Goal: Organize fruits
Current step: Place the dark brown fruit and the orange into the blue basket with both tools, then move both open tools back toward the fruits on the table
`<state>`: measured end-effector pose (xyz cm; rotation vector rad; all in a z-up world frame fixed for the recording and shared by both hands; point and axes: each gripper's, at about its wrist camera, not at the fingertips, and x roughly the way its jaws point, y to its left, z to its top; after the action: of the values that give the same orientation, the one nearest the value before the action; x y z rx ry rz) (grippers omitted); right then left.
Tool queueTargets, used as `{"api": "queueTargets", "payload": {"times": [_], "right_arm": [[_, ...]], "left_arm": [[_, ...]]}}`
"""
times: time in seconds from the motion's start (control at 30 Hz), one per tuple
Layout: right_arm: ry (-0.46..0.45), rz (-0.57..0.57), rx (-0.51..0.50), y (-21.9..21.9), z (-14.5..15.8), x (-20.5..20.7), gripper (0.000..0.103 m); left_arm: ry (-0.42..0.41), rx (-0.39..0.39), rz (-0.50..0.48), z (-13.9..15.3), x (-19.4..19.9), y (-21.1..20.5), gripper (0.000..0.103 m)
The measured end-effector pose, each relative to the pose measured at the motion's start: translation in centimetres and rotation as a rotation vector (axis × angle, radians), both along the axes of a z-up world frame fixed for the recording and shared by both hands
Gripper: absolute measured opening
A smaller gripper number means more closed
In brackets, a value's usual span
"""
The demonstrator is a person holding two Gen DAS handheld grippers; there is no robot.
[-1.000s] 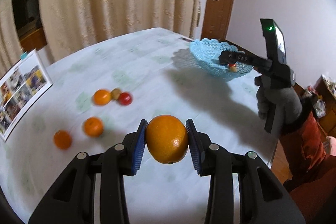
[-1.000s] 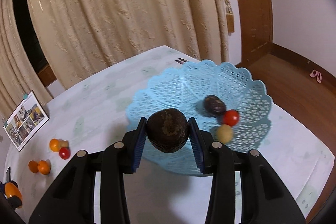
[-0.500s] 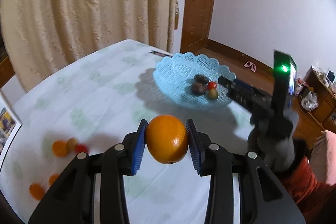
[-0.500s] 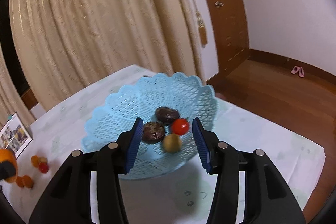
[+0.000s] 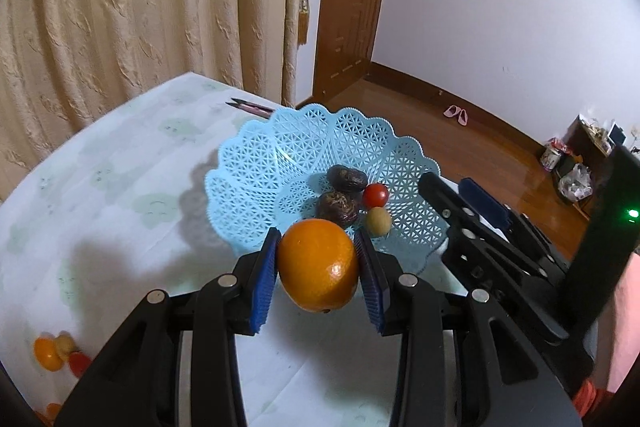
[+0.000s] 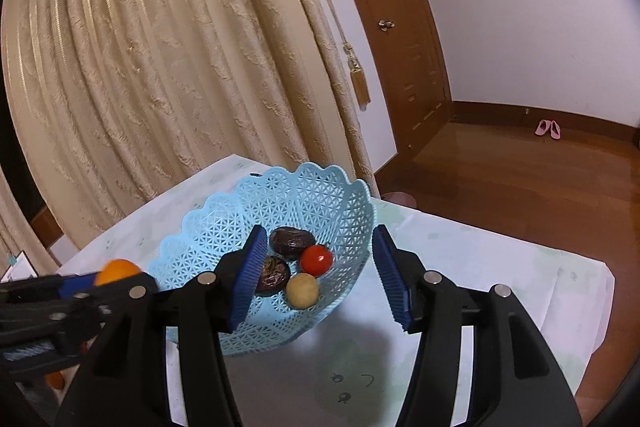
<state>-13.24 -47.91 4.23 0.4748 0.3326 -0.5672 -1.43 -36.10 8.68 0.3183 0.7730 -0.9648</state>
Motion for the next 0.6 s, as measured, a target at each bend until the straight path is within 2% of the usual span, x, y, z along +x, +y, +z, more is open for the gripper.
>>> {"api": "queueTargets", "payload": {"times": [0.03,0.13,0.27,0.43,0.6], "right_arm": [[-0.001,-0.004,0.005,-0.1,0.0,0.0,0.057],[-0.003,-0.011,0.005,-0.1,-0.1,-0.1,0.061],[-0.007,-0.016,-0.003,0.1,0.0,-0.2,0.062],[-0.011,-0.024,-0.001,0.1,0.0,-0.1,0.063],[-0.01,-0.031,-0.004,0.3,0.2,0.0,0.063]], "left_arm": [[0.007,-0.003,0.003,-0.2,0.2,-0.2,0.042],[0.006,-0.028,0.022,-0.1,0.5,0.2,0.066],[-0.02,-0.057,0.059,0.9,0.9,1.5,0.082],[-0.098,-0.083,0.115,2.3,0.7,3.7,0.092],[-0.103,-0.084,0.185,2.5,1.3,6.4,0.093]]}}
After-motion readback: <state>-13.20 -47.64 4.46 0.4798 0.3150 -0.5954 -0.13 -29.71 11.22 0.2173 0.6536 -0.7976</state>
